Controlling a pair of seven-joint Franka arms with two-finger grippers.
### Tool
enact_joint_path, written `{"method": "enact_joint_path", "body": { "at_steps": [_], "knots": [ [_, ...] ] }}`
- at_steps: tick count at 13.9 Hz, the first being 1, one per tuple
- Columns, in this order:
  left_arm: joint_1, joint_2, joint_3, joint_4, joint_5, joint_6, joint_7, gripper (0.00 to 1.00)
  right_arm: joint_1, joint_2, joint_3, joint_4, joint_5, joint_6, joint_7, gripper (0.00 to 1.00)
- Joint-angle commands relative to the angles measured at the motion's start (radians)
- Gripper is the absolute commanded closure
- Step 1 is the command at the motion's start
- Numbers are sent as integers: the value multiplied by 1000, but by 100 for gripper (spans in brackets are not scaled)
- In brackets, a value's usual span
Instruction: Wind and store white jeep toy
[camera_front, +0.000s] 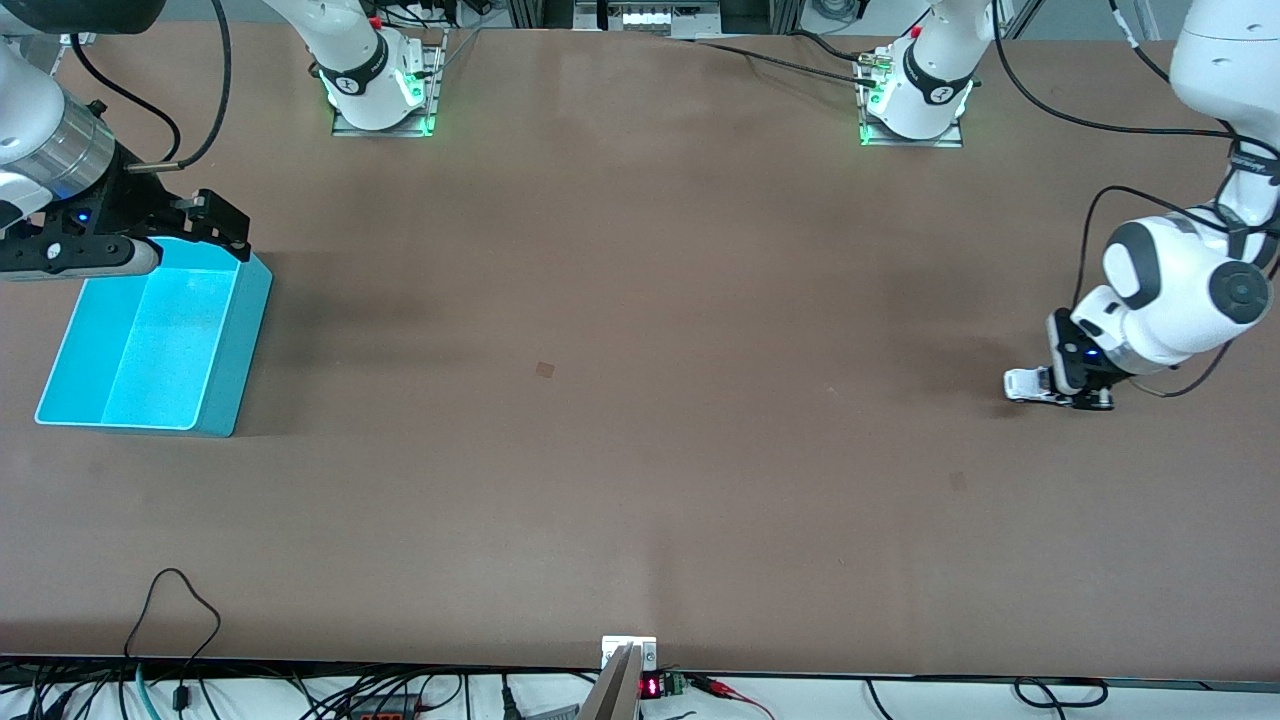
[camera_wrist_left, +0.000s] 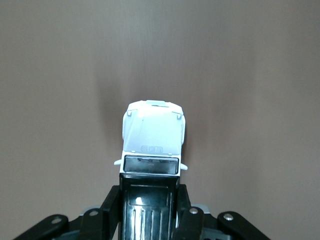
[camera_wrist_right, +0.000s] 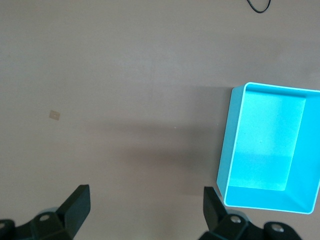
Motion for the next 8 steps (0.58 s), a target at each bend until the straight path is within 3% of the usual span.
{"method": "enact_joint_path", "body": {
  "at_steps": [1,6,7,8],
  "knots": [
    [75,80,-1,45,18,-6,82,74,0,-6,0,-1,3,-8,-6,0],
    [104,87,-1,59,18,-6,99,72,0,-6,0,-1,4,-8,-6,0],
    [106,87,-1,59,18,-7,101,66,0,-6,0,-1,4,-8,-6,0],
    [104,87,-1,59,18,-6,102,47,0,-6,0,-1,3,-8,-6,0]
  ]
}}
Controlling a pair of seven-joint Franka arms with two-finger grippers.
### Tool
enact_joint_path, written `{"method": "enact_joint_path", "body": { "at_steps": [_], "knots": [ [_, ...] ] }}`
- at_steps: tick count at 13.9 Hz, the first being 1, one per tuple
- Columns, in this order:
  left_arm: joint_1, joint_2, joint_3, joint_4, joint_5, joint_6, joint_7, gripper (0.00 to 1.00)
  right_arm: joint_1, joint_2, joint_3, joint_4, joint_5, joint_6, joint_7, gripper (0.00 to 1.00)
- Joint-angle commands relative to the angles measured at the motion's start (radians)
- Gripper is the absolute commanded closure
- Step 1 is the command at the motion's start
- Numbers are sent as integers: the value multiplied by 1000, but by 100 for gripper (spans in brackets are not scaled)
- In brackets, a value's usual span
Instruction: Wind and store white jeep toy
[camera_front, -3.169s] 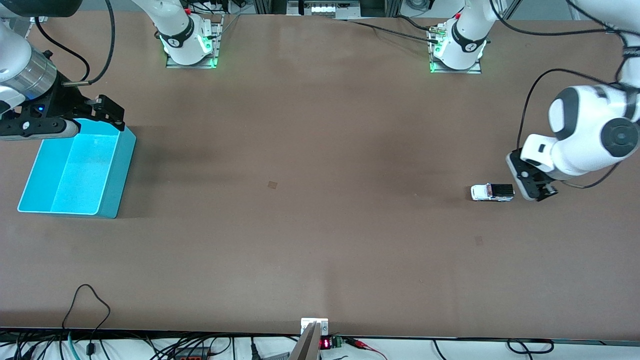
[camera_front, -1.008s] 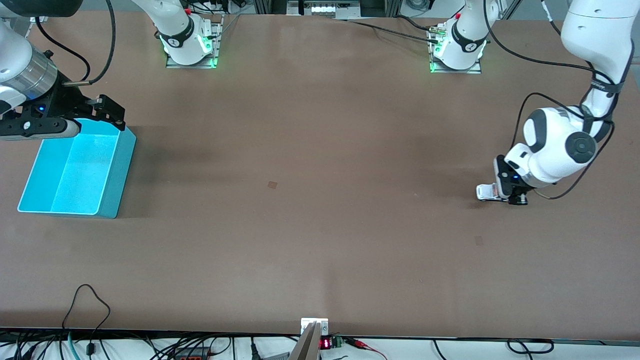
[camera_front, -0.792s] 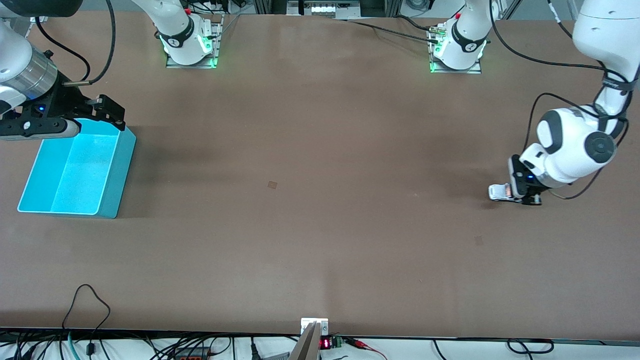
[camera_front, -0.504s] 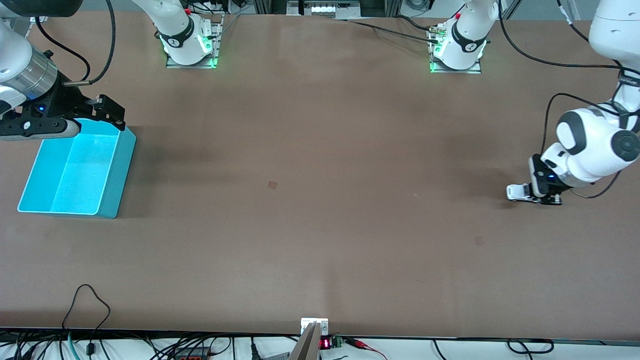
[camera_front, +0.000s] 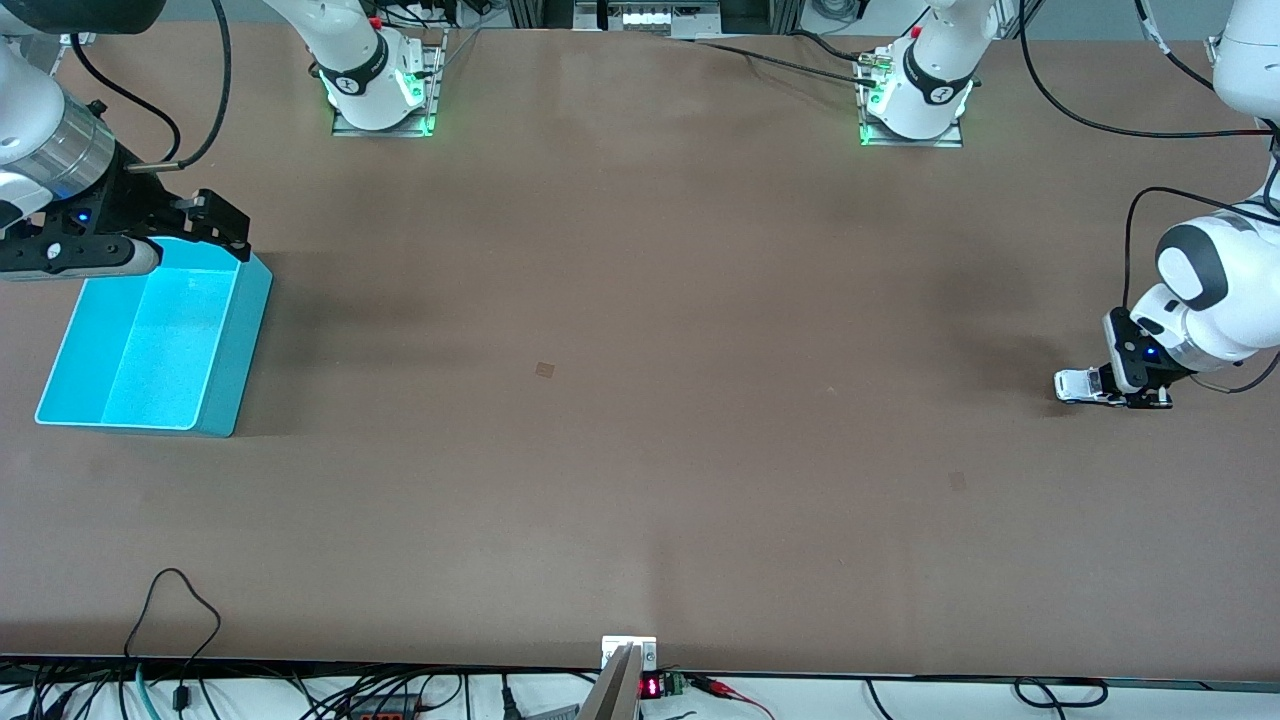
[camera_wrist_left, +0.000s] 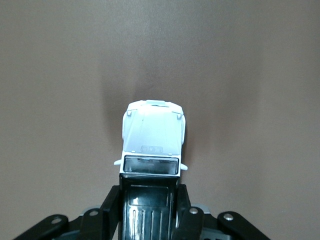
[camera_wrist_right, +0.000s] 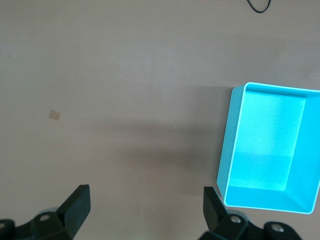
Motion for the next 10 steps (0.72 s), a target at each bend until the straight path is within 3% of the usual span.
{"method": "enact_joint_path", "body": {
  "at_steps": [1,4,10],
  "knots": [
    [13,50,-3,5,19,-7,30,0,0,-6,0,-1,4,-8,-6,0],
    [4,27,-17,47,19,-48,33,0,-1,-6,-2,-1,4,-8,-9,0],
    [-16,-39,-83,218,19,-372,-45,0,-1,-6,-2,-1,4,-8,-11,0]
  ]
}}
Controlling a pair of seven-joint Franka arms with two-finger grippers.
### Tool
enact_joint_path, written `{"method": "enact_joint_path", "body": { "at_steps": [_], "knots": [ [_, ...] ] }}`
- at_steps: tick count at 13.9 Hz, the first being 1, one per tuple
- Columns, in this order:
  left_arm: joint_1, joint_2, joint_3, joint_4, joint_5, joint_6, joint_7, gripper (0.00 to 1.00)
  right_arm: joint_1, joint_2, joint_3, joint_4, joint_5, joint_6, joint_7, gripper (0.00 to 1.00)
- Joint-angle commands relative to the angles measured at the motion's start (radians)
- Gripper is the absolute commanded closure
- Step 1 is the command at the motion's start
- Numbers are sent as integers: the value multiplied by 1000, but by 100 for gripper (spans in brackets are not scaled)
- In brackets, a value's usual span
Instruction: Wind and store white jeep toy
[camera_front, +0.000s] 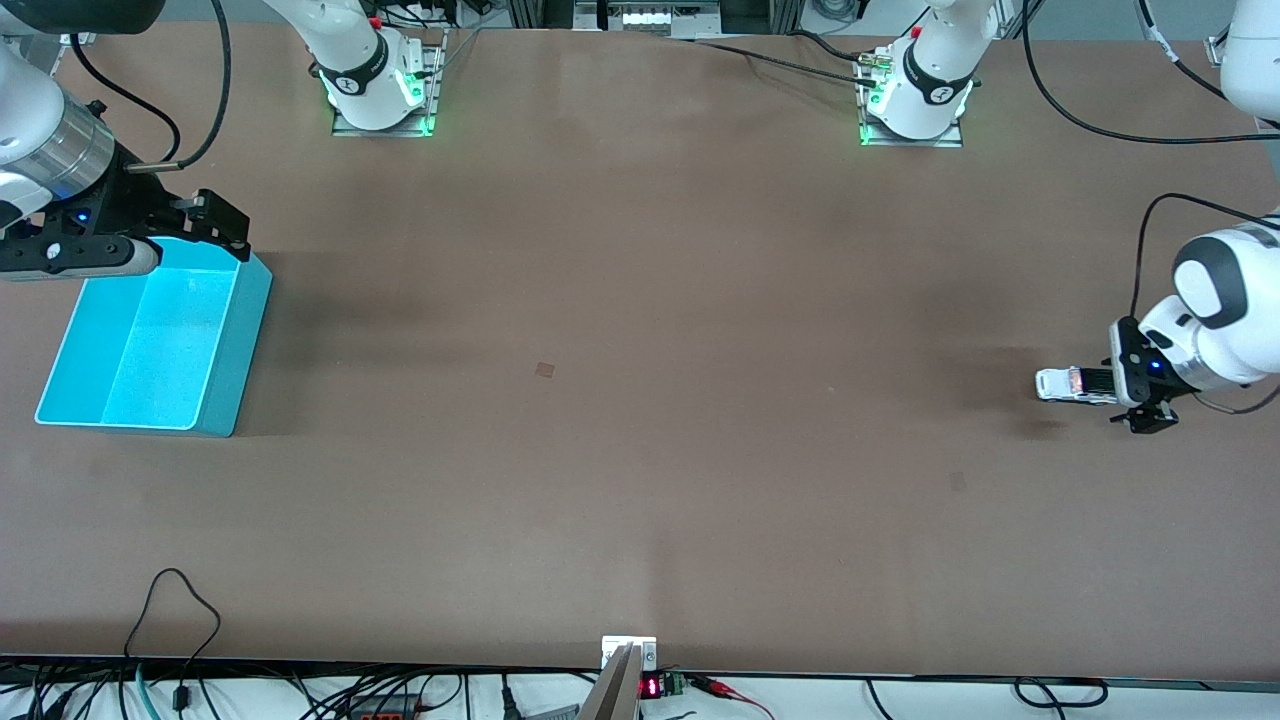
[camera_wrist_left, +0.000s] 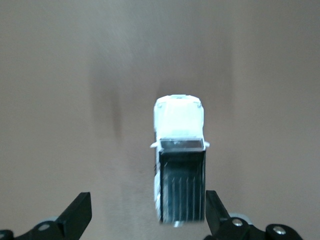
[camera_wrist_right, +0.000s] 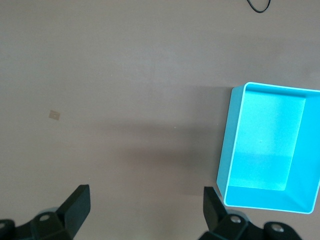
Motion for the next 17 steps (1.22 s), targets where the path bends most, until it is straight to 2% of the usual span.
{"method": "enact_joint_path", "body": {
  "at_steps": [1,6,9,14,17],
  "knots": [
    [-12,-34,-25,64,18,-128,-60,0,-1,-6,-1,-1,4,-8,-11,0],
    [-120,-36,-31,224,19,-453,-357,0,-1,-6,-1,-1,4,-8,-11,0],
    [-170,-37,-35,259,19,-551,-535,0,-1,-6,-1,-1,4,-8,-11,0],
    [-293,-47,-36,393,9,-774,-883,0,-3,-6,-3,-1,4,-11,-12,0],
    [-387,-128,-20,398,13,-809,-1164,0,-3,-6,-3,-1,4,-11,-12,0]
  ]
}}
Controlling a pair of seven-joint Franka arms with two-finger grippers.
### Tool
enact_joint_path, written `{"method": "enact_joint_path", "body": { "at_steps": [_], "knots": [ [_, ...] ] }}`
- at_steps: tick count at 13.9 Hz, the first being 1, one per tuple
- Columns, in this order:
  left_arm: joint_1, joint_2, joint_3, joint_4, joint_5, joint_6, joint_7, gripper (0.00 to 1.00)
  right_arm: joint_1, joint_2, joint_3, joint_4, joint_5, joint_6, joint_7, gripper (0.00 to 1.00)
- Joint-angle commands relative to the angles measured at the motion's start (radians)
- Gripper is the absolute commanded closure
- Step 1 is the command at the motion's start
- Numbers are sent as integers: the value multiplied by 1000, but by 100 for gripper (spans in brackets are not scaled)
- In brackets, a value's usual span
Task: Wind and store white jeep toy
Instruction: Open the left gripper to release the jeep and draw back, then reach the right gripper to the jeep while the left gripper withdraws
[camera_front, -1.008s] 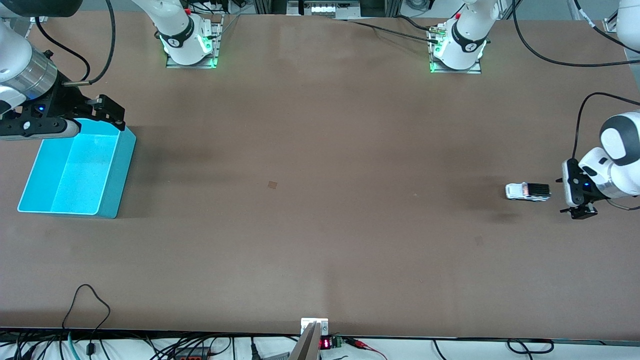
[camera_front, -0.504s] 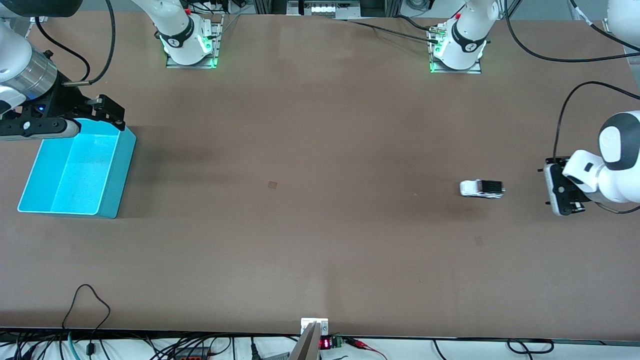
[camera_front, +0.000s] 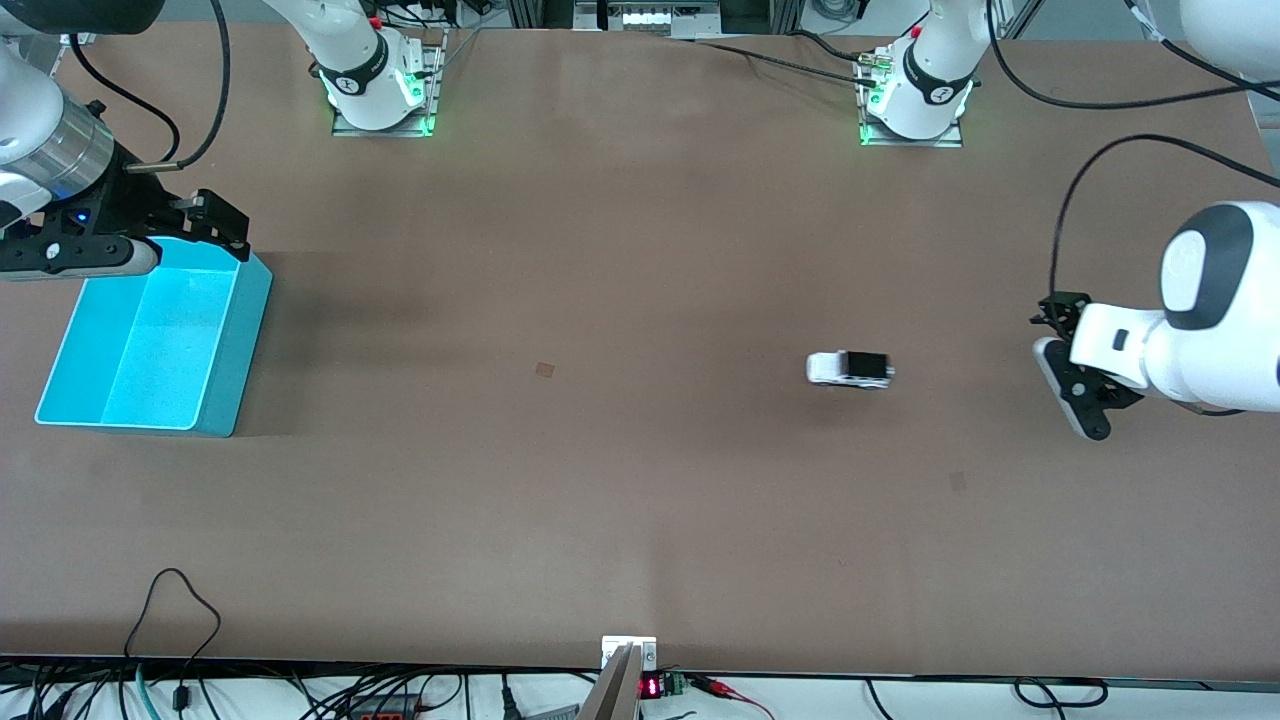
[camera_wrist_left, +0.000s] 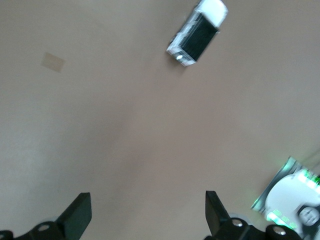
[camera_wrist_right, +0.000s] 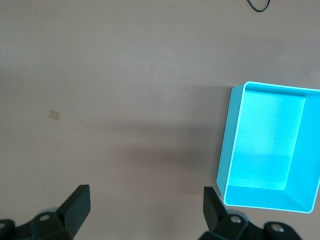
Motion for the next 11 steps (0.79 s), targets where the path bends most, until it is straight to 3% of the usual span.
{"method": "enact_joint_path", "body": {
  "at_steps": [1,5,8,11],
  "knots": [
    [-75,-90,20,-7,12,-49,-225,0,-3,-6,-1,-1,4,-9,-12,0],
    [-109,-208,25,-53,-1,-10,-557,0,-4,-6,-1,-1,4,-9,-12,0],
    [-110,-332,28,-157,-1,87,-781,0,-4,-5,-1,-3,6,-9,-12,0],
    [-159,-427,149,-222,-71,121,-875,0,-4,0,-1,-3,6,-7,-12,0]
  ]
}}
